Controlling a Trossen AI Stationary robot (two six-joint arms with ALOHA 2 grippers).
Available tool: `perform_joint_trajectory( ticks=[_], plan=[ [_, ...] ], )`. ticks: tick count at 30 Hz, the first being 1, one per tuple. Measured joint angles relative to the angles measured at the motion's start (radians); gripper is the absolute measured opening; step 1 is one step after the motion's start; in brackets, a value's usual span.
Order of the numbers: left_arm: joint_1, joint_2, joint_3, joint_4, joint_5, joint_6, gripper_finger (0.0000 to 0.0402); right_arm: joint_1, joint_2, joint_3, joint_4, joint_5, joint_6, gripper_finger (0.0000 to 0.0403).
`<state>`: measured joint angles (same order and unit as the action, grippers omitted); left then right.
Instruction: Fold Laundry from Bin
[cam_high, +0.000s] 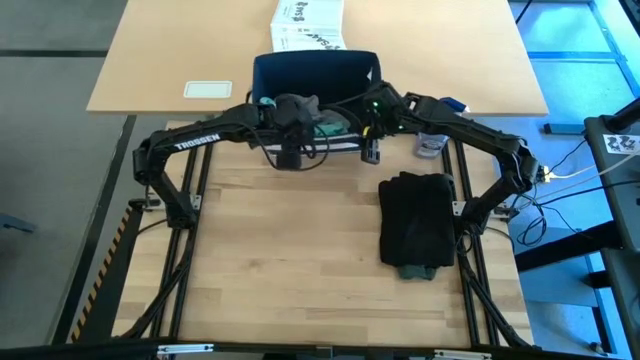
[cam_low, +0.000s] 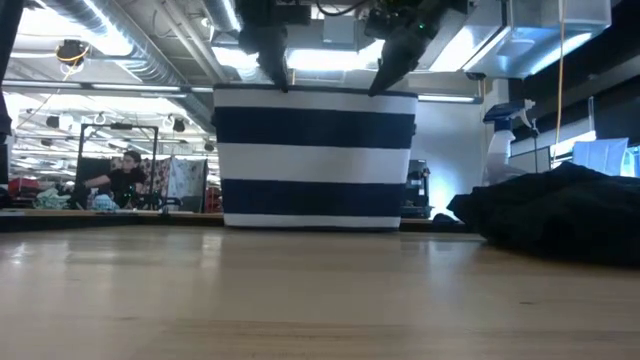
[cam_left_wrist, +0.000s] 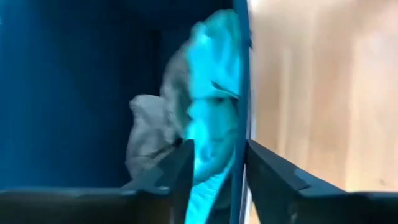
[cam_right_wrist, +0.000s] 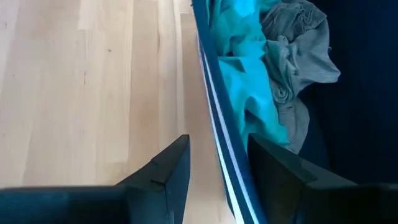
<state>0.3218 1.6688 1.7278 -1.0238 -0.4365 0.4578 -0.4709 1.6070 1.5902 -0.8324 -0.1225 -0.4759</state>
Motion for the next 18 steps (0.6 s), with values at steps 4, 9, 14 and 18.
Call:
perform_joint_trajectory(
  ticks=[4, 9, 14, 18],
  plan=[
    [-0.041, -0.009, 0.097, -0.03, -0.13, -0.011, 0.0174, -0.001, 0.0, 0.0, 0.0, 0.0, 0.0, 0.0159],
    [-0.014, -0.033, 0.186, -0.05, -0.25, -0.008, 0.0183, 0.0, 0.0, 0.0, 0.001, 0.0, -0.001, 0.0159],
    [0.14, -0.051, 0.196, -0.143, -0.034, -0.061, 0.0184, 0.0, 0.0, 0.0, -0.001, 0.001, -0.002, 0.0159],
    [0.292, -0.039, 0.195, -0.207, 0.176, -0.088, 0.0184, 0.0, 0.0, 0.0, -0.001, 0.001, -0.002, 0.0159]
  ],
)
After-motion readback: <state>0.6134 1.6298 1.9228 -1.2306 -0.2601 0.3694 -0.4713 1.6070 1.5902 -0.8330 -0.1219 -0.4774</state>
